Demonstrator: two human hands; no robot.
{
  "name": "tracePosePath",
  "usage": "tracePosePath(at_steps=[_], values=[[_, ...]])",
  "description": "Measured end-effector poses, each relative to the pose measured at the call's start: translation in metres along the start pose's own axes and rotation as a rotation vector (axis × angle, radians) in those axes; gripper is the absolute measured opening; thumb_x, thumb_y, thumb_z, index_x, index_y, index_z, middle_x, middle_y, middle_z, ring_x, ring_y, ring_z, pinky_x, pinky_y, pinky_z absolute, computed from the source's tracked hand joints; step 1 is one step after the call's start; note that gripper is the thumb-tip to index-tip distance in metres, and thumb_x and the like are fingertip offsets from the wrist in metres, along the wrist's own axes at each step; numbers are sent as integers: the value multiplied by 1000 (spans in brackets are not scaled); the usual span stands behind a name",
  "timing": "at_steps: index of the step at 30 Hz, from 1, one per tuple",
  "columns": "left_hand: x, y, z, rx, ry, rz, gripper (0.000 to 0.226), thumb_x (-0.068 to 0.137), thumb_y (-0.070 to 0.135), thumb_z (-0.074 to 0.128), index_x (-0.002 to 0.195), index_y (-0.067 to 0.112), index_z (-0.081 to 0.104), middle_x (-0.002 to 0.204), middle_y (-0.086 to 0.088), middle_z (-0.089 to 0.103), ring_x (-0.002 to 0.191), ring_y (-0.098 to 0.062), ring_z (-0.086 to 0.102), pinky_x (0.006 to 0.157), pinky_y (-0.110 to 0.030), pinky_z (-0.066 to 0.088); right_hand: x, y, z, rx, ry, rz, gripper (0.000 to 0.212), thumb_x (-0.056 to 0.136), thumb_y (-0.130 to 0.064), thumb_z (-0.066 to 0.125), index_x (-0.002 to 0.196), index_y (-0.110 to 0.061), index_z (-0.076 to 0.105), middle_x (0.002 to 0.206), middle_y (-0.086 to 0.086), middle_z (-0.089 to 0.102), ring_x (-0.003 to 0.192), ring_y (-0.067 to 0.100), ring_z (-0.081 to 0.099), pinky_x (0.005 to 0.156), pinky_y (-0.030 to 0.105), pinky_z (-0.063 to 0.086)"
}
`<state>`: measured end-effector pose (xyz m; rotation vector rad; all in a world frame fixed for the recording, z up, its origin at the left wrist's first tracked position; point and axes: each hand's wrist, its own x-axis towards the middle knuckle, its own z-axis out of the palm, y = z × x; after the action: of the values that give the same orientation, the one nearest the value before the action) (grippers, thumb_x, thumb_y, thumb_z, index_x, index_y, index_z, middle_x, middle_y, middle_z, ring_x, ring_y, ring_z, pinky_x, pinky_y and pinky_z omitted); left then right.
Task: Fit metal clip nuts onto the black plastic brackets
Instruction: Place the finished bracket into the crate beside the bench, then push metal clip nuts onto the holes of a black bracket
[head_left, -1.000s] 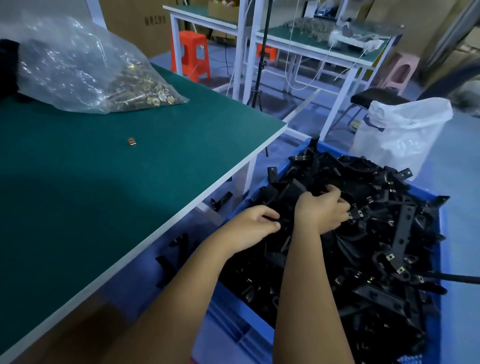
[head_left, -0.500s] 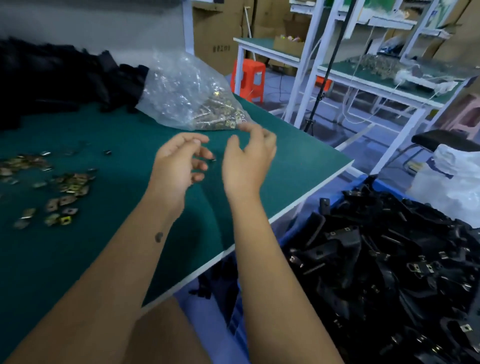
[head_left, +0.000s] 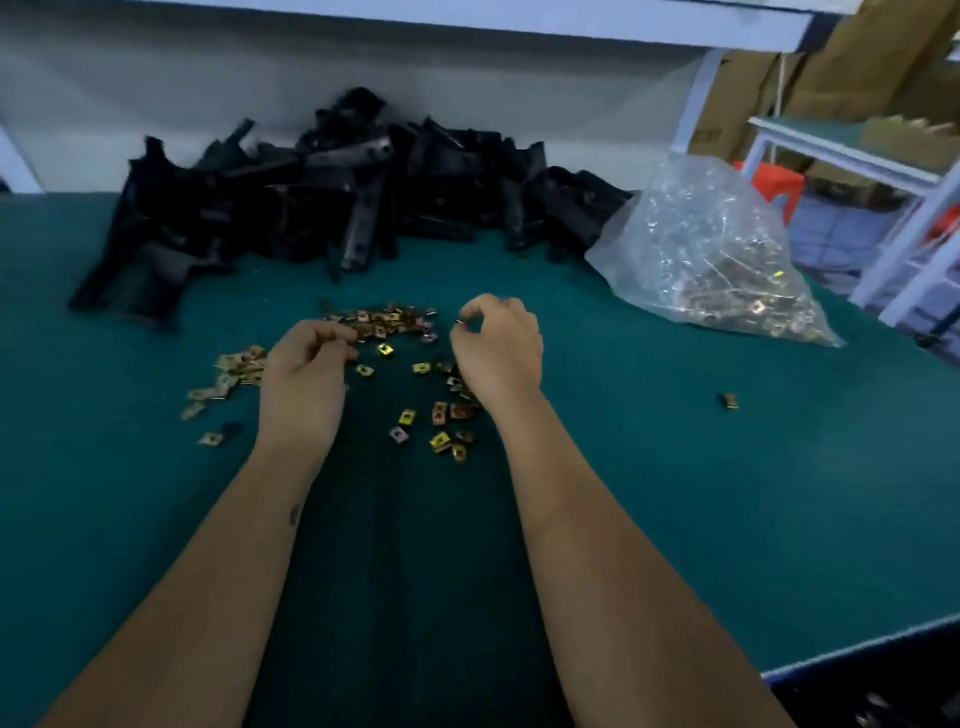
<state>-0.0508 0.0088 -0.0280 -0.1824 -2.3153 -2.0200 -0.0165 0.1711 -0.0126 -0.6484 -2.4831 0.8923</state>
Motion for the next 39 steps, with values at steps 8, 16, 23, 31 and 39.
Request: tracePosePath(at_steps=[8, 16, 23, 31, 39], values=[[53, 2, 19, 215, -54, 250, 40, 95, 2, 50, 82, 36, 66, 117, 12, 54, 108, -6, 54, 96, -25, 46, 7, 8, 19, -273, -48, -102, 27, 97, -34, 46, 115, -22, 61, 120, 4, 51, 114, 28, 37, 95, 39, 29], [130, 3, 46, 635, -210, 126, 38, 97, 21, 50, 123, 48, 56, 166, 1, -2, 151, -24, -9, 119, -41, 11, 8, 7, 24, -292, -11, -85, 20, 95, -35, 48, 109, -26, 58, 116, -3, 48, 112, 23, 36, 99, 40, 29], [163, -6, 65, 867, -278, 101, 46, 94, 32, 52, 140, 31, 53, 165, 1, 10, 149, -22, -3, 117, -45, 21, 12, 7, 26, -267, -2, -74, 13, 94, -35, 48, 104, -29, 54, 108, -9, 41, 107, 17, 33, 93, 34, 24], [151, 14, 55, 785, -471, 184, 30, 92, 16, 46, 65, 27, 52, 67, 9, 56, 84, -17, 49, 95, -27, 38, 13, 9, 24, -237, -24, -61, 20, 94, -37, 47, 110, -30, 57, 112, -9, 43, 110, 16, 32, 97, 35, 24], [164, 42, -9, 612, 272, 284, 20, 88, 30, 55, 100, 35, 70, 121, -3, 66, 110, -22, 58, 91, -37, 46, 14, 10, 25, -200, -13, -55, 18, 94, -37, 49, 107, -31, 60, 106, -11, 43, 100, 12, 27, 89, 32, 22]])
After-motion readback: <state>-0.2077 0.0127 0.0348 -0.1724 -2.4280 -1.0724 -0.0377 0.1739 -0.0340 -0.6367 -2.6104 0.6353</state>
